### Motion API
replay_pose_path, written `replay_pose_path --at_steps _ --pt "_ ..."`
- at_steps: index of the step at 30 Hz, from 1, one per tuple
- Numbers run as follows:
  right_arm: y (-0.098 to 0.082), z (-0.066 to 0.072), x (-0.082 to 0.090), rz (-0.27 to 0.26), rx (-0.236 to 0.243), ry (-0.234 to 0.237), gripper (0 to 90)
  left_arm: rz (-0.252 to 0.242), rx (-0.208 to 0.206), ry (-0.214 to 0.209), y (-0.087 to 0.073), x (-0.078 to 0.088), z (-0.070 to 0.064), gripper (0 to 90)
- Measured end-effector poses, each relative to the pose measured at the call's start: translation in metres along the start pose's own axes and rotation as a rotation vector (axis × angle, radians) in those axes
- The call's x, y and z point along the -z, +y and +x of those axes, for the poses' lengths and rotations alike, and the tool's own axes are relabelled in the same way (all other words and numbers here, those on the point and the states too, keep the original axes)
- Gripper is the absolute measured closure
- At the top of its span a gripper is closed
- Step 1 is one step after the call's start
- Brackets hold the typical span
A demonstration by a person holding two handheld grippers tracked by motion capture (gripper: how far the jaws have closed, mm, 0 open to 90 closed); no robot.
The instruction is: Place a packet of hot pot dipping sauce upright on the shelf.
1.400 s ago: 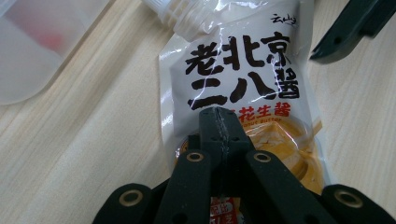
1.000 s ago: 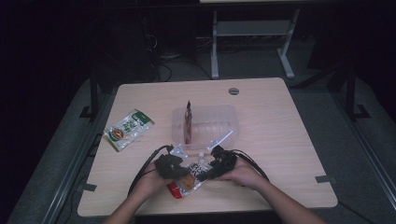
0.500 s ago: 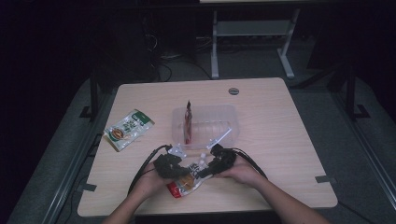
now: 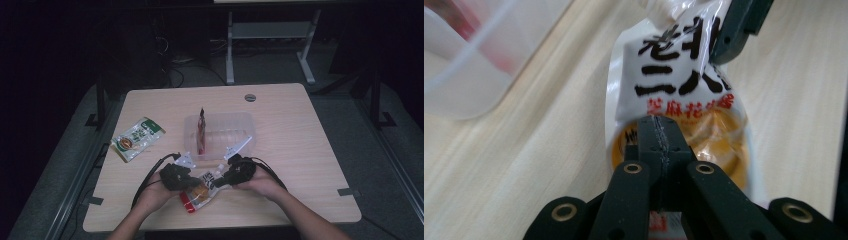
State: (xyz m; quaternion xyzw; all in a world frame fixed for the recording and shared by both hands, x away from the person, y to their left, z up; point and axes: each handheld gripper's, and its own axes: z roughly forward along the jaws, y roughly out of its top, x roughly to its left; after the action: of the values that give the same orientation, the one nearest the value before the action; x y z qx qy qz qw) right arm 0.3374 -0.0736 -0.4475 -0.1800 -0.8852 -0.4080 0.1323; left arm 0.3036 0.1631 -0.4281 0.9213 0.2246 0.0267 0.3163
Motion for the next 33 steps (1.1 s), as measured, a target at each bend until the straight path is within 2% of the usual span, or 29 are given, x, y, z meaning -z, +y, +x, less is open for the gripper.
replay_pose_path --at_steps 4,9,13,14,16,18,20,22,25,30,33 --pt "0.001 0.004 0.013 -0.045 0.014 -0.005 89.5 -0.016 -0.024 0.010 0.001 0.011 -0.003 89.8" --pt "0.000 0.007 0.024 -0.087 0.031 0.004 89.5 -0.025 -0.024 -0.012 0.003 0.017 -0.005 89.8" --pt "-0.001 0.008 0.033 -0.129 0.033 0.015 89.5 -0.028 -0.018 -0.007 0.002 0.014 -0.005 89.8" --pt "-0.001 0.008 0.035 -0.142 0.050 0.016 89.5 -0.029 -0.019 -0.004 0.002 0.013 -0.004 89.8" --pt "0.000 0.009 0.037 -0.162 0.062 0.028 89.5 -0.049 -0.011 0.005 0.002 0.011 -0.003 89.8" --pt "0.001 0.011 0.039 -0.168 0.065 0.040 89.5 -0.065 0.003 -0.006 0.003 0.008 -0.002 89.8" --pt "0.002 0.013 0.040 -0.180 0.079 0.059 89.5 -0.067 -0.012 -0.006 0.005 0.005 -0.001 89.8" --pt "0.005 0.016 0.040 -0.193 0.103 0.067 89.5 -0.078 -0.006 -0.017 0.008 0.001 -0.002 89.8" --pt "0.007 0.021 0.042 -0.189 0.104 0.076 89.5 -0.089 0.004 -0.045 0.011 -0.005 -0.006 89.8" --pt "0.010 0.025 0.045 -0.211 0.121 0.094 89.5 -0.099 -0.008 -0.077 0.017 -0.012 -0.011 89.8" --pt "0.012 0.026 0.049 -0.221 0.128 0.091 89.5 -0.103 -0.012 -0.079 0.019 -0.013 -0.011 89.8"
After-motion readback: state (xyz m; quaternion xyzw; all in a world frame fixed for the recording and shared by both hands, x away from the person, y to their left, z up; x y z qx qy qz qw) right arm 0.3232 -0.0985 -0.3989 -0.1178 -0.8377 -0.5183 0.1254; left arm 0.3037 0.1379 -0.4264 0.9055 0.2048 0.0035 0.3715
